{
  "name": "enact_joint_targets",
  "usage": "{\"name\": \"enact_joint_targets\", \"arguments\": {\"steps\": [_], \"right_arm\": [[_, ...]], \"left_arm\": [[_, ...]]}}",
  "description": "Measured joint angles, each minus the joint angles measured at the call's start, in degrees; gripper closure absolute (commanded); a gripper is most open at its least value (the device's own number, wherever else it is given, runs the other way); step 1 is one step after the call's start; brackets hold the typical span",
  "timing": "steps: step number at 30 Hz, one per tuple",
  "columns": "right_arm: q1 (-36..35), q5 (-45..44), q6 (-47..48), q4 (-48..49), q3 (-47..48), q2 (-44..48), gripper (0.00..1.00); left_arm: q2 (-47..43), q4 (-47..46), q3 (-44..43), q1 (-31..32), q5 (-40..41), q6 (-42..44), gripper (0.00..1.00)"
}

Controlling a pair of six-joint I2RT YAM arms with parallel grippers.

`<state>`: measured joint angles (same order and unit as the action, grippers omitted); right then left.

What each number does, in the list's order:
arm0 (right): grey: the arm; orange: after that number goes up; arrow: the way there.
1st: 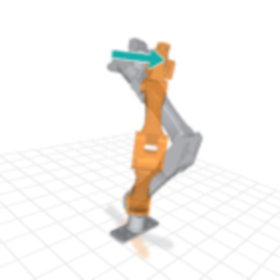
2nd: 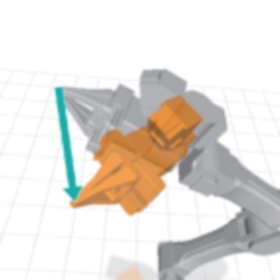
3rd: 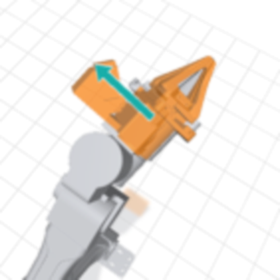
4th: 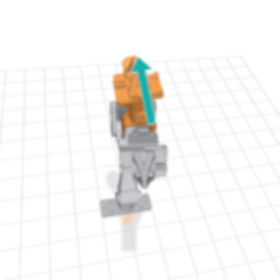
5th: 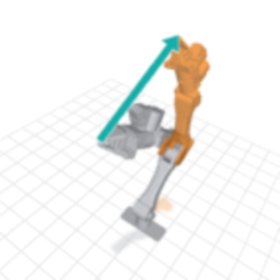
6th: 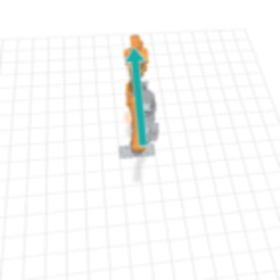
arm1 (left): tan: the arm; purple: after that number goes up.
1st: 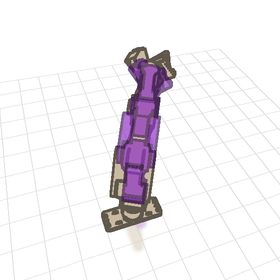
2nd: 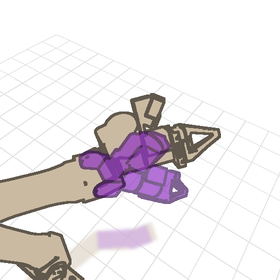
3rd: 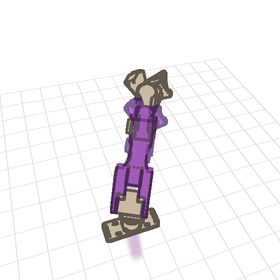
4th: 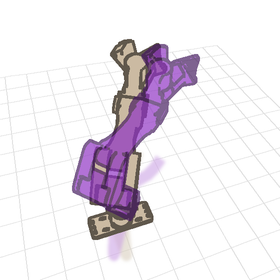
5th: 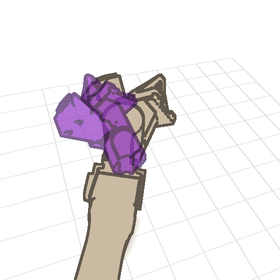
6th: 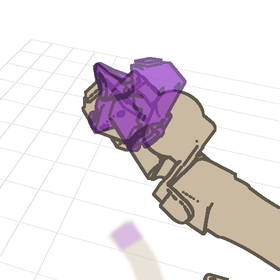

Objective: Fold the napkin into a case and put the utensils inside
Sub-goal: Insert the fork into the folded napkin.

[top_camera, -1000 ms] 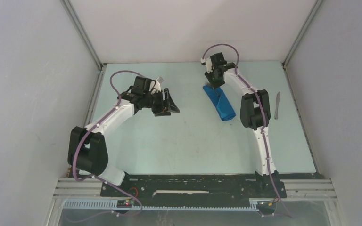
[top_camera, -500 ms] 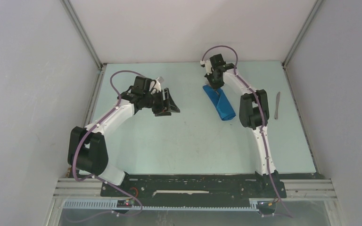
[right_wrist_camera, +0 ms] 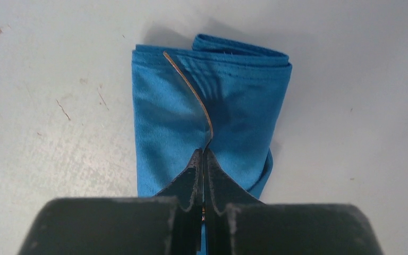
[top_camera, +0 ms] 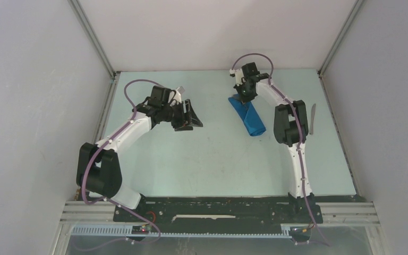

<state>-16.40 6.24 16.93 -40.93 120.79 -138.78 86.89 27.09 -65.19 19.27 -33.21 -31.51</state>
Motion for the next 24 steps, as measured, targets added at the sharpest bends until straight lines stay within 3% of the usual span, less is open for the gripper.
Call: {"name": "enact_joint_targets", "arguments": {"steps": [24], "right_arm": [[3.69,5.88,-3.72,6.19,-9.51,4.74,1.0]], "left_arm": [[0.0,-0.04,0.0,0.0,-0.02,-0.04,0.34]]}}
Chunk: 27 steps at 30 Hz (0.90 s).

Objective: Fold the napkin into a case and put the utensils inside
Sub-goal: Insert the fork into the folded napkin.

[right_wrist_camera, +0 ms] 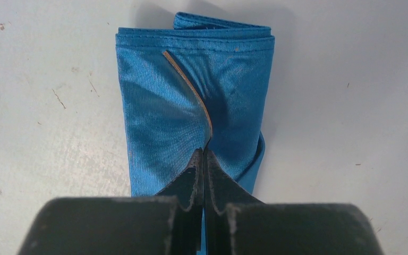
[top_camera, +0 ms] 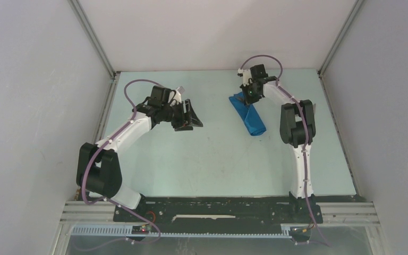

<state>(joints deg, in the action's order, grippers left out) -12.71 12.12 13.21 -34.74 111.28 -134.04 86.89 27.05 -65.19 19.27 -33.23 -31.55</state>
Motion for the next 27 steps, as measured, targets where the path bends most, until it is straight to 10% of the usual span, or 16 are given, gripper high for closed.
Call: {"name": "enact_joint_targets", "arguments": {"steps": [17,21,27], "right_arm": [[1.07,-0.15,-2.08,4.04,-4.61,2.25,0.99],[1.14,-0.46,-2.73,4.28,-4.79,2.36,0.69],[0.46,-3.48,-3.23,3.52,-6.62,4.35,0.48]], "left_arm": [[0.0,-0.85,0.0,0.0,-0.09,-0.11,0.34],[0.0,-0.98,0.0,0.0,-0.2,-0.11,0.34],[0.0,-1.2,0.0,0.0,-0.55,-0.39,0.34]]}}
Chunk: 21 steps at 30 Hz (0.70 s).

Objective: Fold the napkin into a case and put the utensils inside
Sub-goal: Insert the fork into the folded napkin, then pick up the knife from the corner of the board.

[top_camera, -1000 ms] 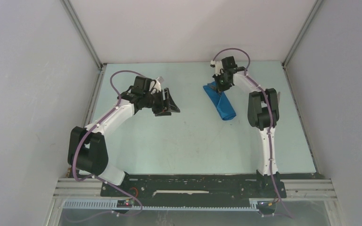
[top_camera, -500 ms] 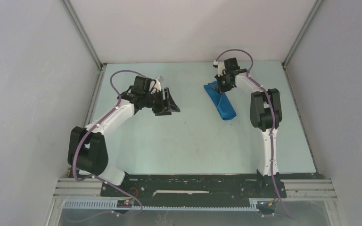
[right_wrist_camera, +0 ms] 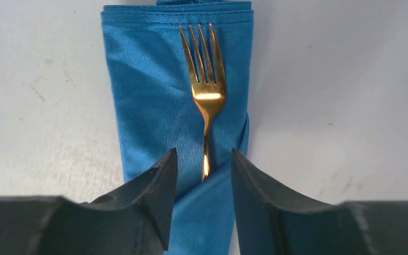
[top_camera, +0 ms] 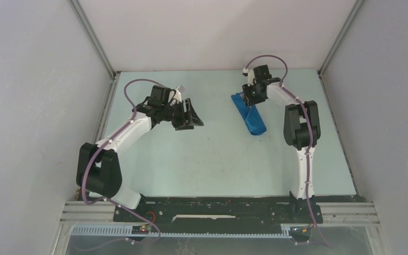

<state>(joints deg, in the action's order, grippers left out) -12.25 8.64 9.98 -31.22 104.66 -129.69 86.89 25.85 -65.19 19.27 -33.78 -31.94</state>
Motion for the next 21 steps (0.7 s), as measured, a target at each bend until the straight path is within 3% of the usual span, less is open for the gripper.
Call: {"name": "enact_joint_targets", "arguments": {"steps": [4,11,15,21], "right_arm": [[-0.76,-2.12,-0.09,-1.33,-1.64,4.57,0.44],[0.81,-5.53,-0.72,-2.4,-14.21,23.45,0.34],[9.35,-7.06,-2.95,-3.67,-16.63,28.0,0.29],[24.74,-9.77,-7.37,-6.67,-16.81,23.71,0.27]], "left_arm": [[0.0,-0.11,0.0,0.0,-0.52,-0.13,0.34],[0.0,-0.59,0.0,0.0,-1.88,-0.63,0.34],[-0.11,-0.94,0.0,0.0,-2.78,-1.07,0.34],[-0.61,-1.14,0.0,0.0,-4.17,-1.09,0.34]]}}
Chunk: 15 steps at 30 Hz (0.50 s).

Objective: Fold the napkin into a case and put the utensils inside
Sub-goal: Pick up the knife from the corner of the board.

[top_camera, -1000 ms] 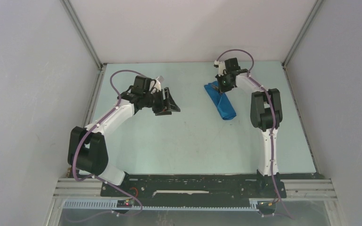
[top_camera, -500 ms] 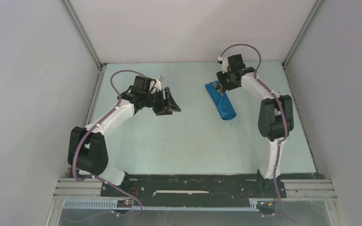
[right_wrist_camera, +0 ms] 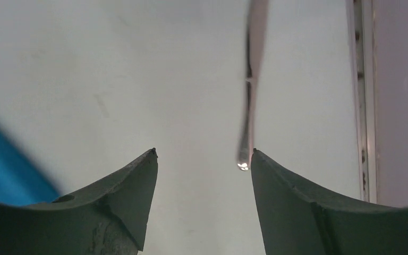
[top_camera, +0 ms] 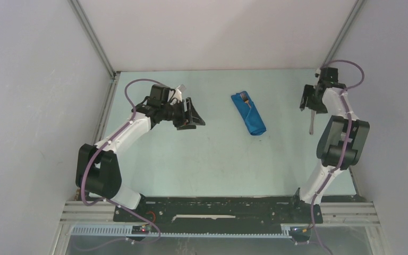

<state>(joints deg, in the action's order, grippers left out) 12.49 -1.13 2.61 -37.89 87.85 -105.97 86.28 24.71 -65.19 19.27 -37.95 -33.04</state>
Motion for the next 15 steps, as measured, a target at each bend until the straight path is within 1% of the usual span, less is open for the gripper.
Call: {"name": "enact_joint_targets", "arguments": {"steps": [4,8,13,15], "right_arm": [[3.82,0.17,-0.74,-2.82,0.44,-5.11,0.3],[6.6,2.75,-1.05,-4.85,3.96,-11.04,0.38],[8.33,2.89,-0.57,-6.34,8.83,-16.28,0.48],[8.74,2.97,-0.28,-7.26,10.54,-17.42,0.49]], "left_arm": [[-0.02,-0.11,0.0,-0.11,-1.05,-0.15,0.33],[0.0,-0.17,0.0,-0.31,-1.9,-0.52,0.34],[-0.02,-0.2,0.0,-0.68,-2.54,-0.57,0.34],[0.0,-0.2,0.0,-0.72,-2.75,-0.59,0.34]]}}
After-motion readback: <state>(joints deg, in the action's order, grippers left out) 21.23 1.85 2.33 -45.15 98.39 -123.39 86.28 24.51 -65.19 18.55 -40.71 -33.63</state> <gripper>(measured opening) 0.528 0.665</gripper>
